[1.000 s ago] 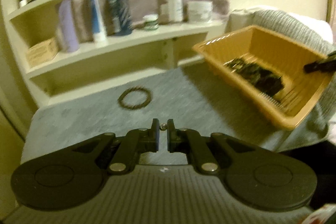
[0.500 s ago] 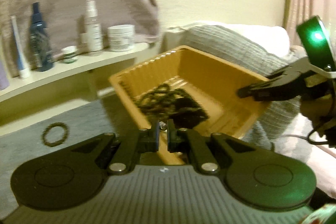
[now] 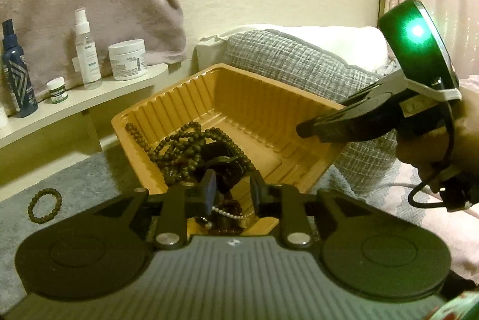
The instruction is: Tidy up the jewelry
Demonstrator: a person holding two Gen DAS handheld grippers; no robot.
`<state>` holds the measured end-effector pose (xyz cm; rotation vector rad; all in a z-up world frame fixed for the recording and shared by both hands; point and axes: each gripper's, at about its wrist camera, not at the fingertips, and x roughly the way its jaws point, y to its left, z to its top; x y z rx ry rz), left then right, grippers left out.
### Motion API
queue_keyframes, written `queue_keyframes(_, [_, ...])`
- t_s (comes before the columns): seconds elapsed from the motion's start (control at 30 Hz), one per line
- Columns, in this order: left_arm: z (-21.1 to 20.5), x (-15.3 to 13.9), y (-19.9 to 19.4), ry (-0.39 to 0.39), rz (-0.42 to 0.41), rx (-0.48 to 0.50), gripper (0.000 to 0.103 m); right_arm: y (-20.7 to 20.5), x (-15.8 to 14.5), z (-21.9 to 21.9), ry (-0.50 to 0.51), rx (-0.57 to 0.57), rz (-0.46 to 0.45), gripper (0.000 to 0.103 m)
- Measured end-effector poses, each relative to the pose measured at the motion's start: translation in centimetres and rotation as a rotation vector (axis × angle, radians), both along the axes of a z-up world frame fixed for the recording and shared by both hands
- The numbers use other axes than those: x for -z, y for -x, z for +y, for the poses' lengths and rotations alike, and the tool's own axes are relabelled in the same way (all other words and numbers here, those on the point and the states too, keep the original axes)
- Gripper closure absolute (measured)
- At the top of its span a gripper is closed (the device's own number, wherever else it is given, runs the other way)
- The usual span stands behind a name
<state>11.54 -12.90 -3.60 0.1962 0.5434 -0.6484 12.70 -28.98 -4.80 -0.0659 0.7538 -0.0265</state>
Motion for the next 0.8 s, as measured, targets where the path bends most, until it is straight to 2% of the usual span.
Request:
queue_keyframes(0.27, [1.5, -0.1, -0.2, 0.003, 0.001, -0.057, 0.081, 0.1, 0.0, 0.0, -0.003, 0.001, 0.000, 0.096])
queue_keyframes(0.8, [7.1, 0.2, -1.8, -0.017, -0.015, -0.242, 0.081, 0.1, 0.0, 0.0, 0.000, 0.000, 0.001, 0.096])
